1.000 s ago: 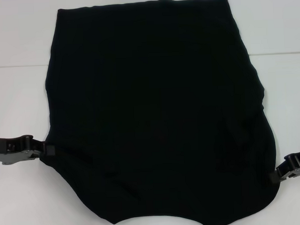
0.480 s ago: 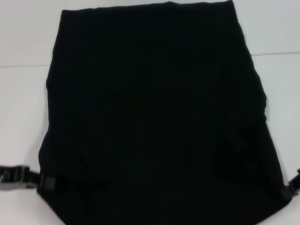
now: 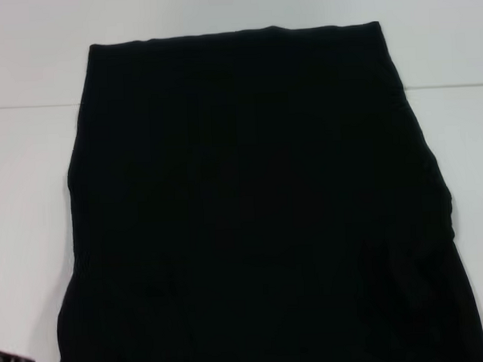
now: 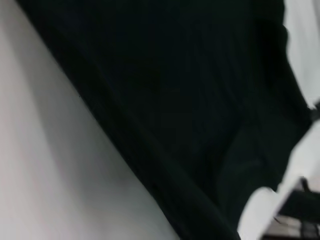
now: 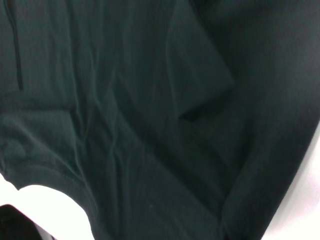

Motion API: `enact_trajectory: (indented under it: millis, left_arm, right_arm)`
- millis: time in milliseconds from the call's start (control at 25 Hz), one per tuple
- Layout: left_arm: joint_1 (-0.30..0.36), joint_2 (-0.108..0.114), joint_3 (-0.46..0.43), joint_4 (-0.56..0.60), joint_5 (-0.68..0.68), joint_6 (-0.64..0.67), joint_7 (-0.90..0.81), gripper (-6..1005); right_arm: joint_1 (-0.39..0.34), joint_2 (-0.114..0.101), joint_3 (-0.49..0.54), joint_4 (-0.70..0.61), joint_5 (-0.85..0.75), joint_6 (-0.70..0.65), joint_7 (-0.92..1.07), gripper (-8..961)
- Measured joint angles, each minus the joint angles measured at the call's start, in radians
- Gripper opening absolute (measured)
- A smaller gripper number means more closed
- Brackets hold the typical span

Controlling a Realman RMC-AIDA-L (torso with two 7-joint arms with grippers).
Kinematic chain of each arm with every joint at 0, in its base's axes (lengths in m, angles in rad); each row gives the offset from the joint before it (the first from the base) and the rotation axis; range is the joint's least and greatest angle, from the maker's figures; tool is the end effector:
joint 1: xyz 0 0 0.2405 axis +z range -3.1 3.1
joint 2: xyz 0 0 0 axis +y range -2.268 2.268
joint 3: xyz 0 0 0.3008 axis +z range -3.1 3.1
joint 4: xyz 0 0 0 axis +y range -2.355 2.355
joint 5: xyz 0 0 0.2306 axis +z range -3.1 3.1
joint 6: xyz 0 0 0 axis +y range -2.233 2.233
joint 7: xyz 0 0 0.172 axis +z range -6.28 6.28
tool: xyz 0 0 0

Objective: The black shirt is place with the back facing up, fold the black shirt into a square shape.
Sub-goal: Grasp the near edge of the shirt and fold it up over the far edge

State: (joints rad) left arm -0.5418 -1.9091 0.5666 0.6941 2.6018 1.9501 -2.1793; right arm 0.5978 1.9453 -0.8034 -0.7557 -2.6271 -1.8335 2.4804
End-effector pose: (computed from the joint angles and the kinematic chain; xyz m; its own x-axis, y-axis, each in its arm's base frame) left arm -0.3693 0.3041 0.0285 0.2912 0.9534 -0.0787 0.9543 -0.2837 0.0940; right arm 0.3577 0.3316 0.0043 0.1447 -0.9687 0.2016 -0.9759 -0.1733 -0.1324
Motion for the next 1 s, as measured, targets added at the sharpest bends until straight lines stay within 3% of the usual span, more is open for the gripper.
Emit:
enact_trajectory:
  millis: [160, 400, 520, 760, 1000]
  left_arm:
    - [-0.005, -0.003, 0.009, -0.009, 0.002, 0.014, 0.028, 49]
    - [-0.075, -0.001, -0.017, -0.091, -0.006, -0.108, 0.026, 50]
    - [-0.124, -0.021, -0.051, -0.104, -0.008, -0.194, -0.007, 50]
    - [-0.198, -0.043, -0.111, -0.102, -0.032, -0.267, -0.034, 50]
    - [-0.232, -0.044, -0.118, -0.098, -0.138, -0.375, -0.083, 49]
  right_arm:
    - [-0.01, 0.005, 0.033, -0.007, 0.005, -0.019, -0.031, 100]
    - [0.023, 0.008, 0.159, 0.053, 0.086, -0.017, -0.139, 108]
    - [0.033, 0.001, 0.189, 0.119, 0.199, 0.016, -0.189, 112]
    - [0.026, 0.001, 0.231, 0.114, 0.288, 0.026, -0.209, 120]
    - [0.021, -0.026, 0.347, 0.116, 0.392, 0.118, -0.24, 128]
